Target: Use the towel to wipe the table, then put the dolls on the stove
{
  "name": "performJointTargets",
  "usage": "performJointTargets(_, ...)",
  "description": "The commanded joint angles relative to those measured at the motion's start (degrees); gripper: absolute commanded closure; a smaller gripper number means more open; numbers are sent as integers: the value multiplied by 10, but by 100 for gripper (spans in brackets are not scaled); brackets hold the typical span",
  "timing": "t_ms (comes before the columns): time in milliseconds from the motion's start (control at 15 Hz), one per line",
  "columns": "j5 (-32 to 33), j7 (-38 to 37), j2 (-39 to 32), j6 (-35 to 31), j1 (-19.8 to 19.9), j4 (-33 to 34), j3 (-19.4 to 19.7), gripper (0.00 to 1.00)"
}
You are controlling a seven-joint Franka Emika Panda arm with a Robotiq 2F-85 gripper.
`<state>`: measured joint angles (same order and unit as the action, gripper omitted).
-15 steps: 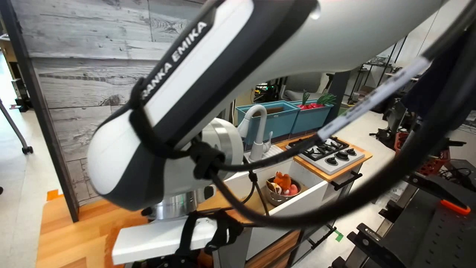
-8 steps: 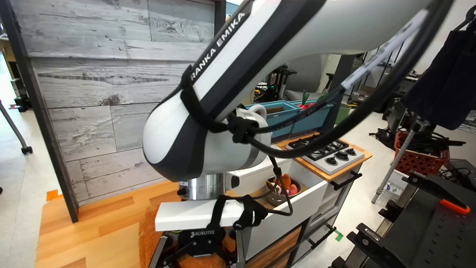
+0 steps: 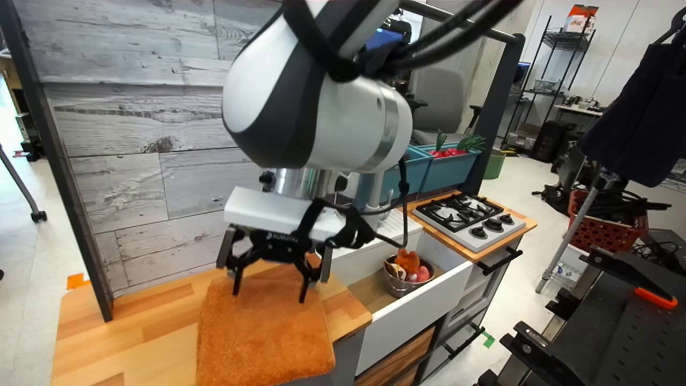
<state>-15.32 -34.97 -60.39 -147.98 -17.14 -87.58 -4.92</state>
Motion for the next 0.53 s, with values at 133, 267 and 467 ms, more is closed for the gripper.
performJointTargets(133, -6, -6, 66, -125, -5, -72, 22, 0)
performJointTargets(267, 3, -23, 63, -83, -17, -72, 41, 0)
performJointTargets(467, 0, -9, 51, -91, -6, -60, 31, 0)
